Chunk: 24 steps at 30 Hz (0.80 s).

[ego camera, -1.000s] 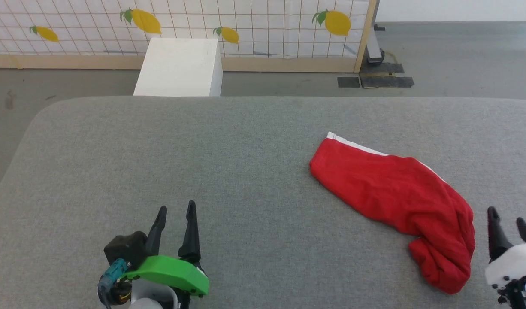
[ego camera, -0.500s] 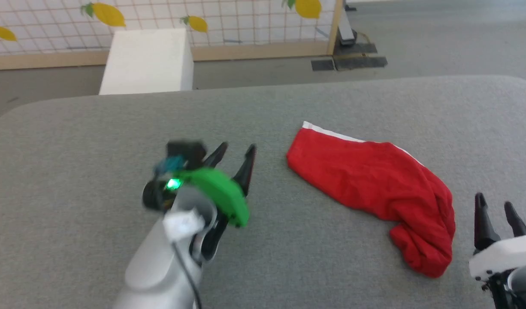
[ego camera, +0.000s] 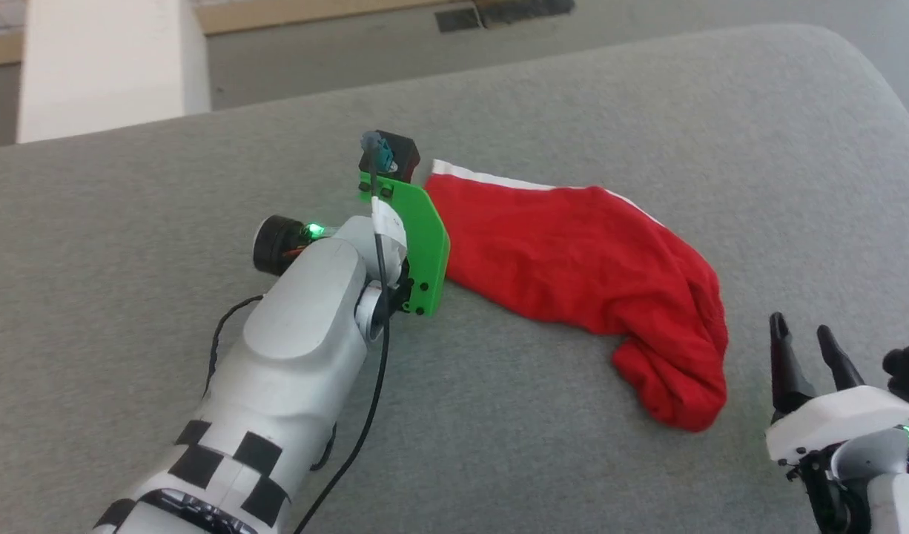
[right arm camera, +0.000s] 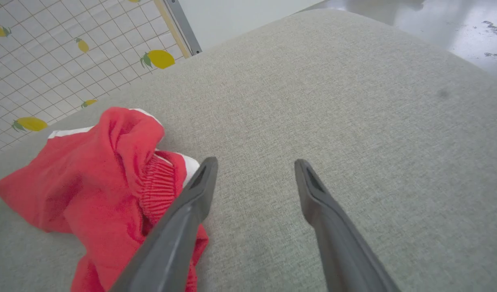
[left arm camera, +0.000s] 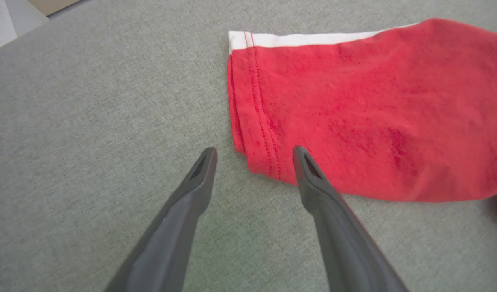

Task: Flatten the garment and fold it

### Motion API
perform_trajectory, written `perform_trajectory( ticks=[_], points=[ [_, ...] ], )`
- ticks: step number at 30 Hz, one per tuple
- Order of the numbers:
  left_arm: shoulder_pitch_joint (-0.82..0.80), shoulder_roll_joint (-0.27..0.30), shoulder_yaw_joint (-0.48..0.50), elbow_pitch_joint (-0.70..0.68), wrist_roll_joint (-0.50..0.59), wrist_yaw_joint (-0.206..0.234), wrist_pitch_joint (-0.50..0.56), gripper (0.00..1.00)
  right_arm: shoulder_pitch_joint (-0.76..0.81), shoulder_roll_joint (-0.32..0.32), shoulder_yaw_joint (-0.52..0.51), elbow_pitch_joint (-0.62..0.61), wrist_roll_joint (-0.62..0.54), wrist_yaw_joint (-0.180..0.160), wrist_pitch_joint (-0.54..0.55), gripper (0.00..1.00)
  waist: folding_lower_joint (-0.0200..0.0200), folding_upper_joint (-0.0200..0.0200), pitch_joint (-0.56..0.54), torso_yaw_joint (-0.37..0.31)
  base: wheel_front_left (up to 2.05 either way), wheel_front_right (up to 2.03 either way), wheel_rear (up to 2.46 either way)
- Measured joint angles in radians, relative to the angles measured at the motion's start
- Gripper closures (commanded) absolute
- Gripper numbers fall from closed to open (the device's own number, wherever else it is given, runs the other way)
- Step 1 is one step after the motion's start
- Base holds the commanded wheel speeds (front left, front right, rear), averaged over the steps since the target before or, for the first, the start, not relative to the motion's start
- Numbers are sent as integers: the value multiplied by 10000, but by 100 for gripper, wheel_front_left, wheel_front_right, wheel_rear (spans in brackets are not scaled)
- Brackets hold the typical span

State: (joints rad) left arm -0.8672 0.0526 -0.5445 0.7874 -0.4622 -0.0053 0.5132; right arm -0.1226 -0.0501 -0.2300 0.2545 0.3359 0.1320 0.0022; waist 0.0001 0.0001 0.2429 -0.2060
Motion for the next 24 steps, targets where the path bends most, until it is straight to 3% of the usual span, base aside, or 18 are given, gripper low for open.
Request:
perform_trajectory(
  ticks=[5,6,7,18,24],
  points=[
    [-16,-4,-104,527,-69,-33,144,4,-128,-4,61,268,-86,0,-203,0,0,0,474,-474,0,0,0],
    [-42,2,-111,525,-75,-75,111,86,-160,-4,69,318,-102,0,-213,0,0,0,542,-524,0,0,0],
    [-90,6,-92,510,-130,-134,-13,100,-221,0,81,359,-151,0,-234,0,-1,0,618,-578,0,0,0],
    [704,-40,600,-487,-1436,-462,-2036,100,-309,-2,65,472,-389,0,-221,0,0,0,505,-138,0,0,0],
    [2215,370,1198,-2370,-1910,-44,-2602,100,31,-4,77,347,-458,0,4,0,0,0,16,616,0,0,0]
  ],
)
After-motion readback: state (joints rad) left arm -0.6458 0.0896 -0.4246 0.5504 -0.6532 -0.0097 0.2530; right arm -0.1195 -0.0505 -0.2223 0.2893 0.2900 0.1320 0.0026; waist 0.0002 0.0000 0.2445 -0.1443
